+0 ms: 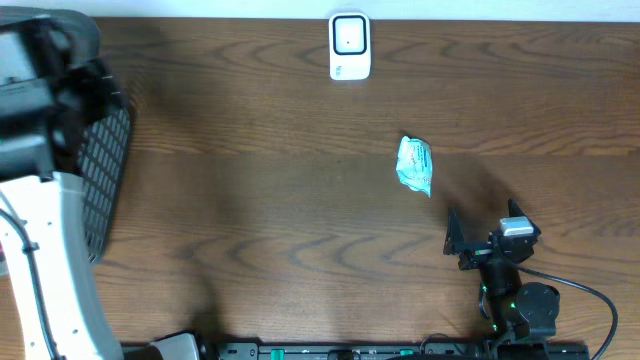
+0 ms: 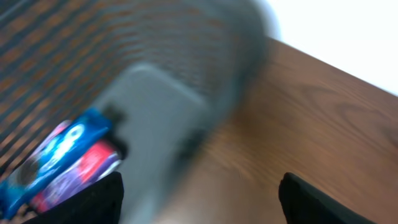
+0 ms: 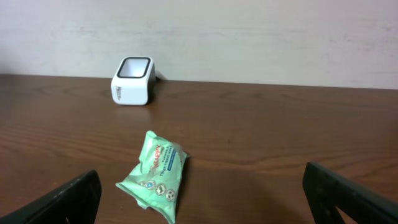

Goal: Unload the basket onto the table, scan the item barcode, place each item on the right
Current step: 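Return the left gripper into the basket and grasp the pink snack bag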

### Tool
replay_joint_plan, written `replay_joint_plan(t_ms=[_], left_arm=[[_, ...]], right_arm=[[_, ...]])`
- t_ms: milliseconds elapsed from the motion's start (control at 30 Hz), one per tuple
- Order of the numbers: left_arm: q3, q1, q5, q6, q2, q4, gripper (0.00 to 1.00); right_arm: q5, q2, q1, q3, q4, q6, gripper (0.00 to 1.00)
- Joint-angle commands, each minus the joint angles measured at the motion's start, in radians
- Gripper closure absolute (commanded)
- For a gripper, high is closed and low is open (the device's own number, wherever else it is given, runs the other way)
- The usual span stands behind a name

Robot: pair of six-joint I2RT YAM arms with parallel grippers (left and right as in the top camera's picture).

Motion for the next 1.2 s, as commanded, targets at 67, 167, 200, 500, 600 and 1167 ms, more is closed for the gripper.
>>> replay_joint_plan(t_ms=[67,167,200,500,600,1167], left_arm=[[-0.011,0.145,-0.026,-0.126,0.055,-0.021,0.32],[-0.011,0.196,-0.026,-0.166,0.102,-0.031,0.55],[-0.011,0.204,-0.026,-0.187,0.112,-0.040,0.60],[-0.011,0.211,0.125,-0.233,0.151,-0.143,0.92],[-0.011,0.211,0.186,-0.245,0.151,-0.175,0.92],[-0.011,0.211,0.330,-0.333,0.150,-0.224,0.92]], right_arm=[[-0.006,-0.001,-0.002,-0.002,-0.003,-0.011,0.01],[-0.006,-0.001,-0.002,-0.002,-0.003,-0.011,0.01],[-0.006,-0.001,-0.002,-0.002,-0.003,-0.011,0.01],[-0.006,-0.001,-0.002,-0.002,-0.003,-0.011,0.01],[-0.006,-0.001,-0.002,-0.002,-0.003,-0.011,0.01],[-0.006,-0.001,-0.002,-0.002,-0.003,-0.011,0.01]])
